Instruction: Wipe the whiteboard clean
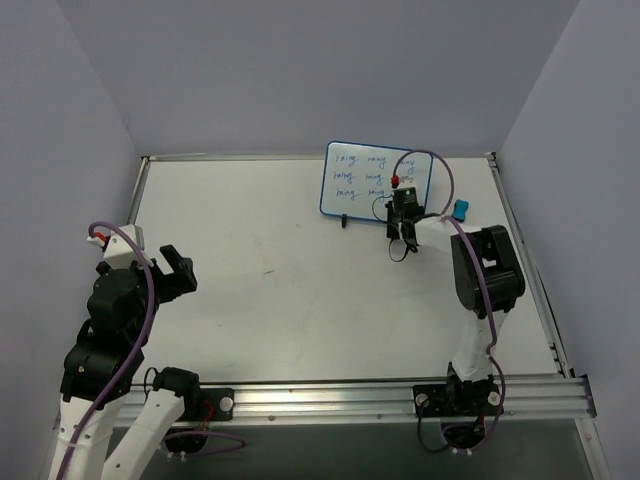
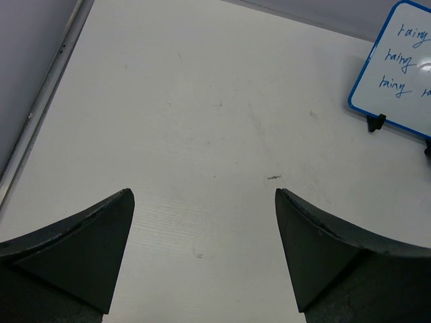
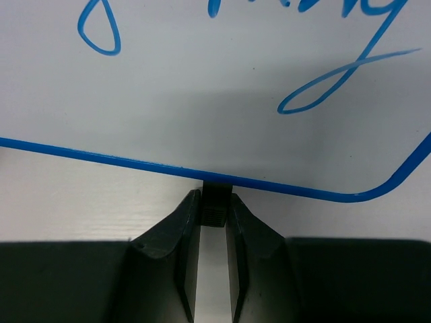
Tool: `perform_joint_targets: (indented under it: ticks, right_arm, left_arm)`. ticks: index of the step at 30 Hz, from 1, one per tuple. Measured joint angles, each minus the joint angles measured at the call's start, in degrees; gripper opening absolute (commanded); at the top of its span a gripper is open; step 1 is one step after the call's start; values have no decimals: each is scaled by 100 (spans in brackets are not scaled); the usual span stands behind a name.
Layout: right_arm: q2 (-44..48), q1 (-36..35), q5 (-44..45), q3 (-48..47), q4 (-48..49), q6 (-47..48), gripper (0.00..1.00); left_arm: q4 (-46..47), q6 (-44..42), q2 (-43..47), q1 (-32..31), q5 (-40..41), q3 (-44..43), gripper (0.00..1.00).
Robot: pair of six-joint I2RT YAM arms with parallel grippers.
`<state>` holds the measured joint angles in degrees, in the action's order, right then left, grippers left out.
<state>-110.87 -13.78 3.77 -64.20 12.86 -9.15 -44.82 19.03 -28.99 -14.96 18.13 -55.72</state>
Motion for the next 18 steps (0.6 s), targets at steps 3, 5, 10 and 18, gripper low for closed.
perform_joint_targets:
  ticks: [3,5,10,18]
  right_arm:
    - [26,-376,144,50,42,-225,0]
    - [114,-686,240,199,122,-437,0]
    - [439,-1547,507,726,393,-979,0]
    - [866,-2518,984,1377,643,-1692,0]
  left_arm:
    - [0,0,0,0,0,0,94]
    - [0,0,0,0,2,0,94]
    - [0,0,7,0,2,0,94]
    - [15,146,-74,0,-166,0,94]
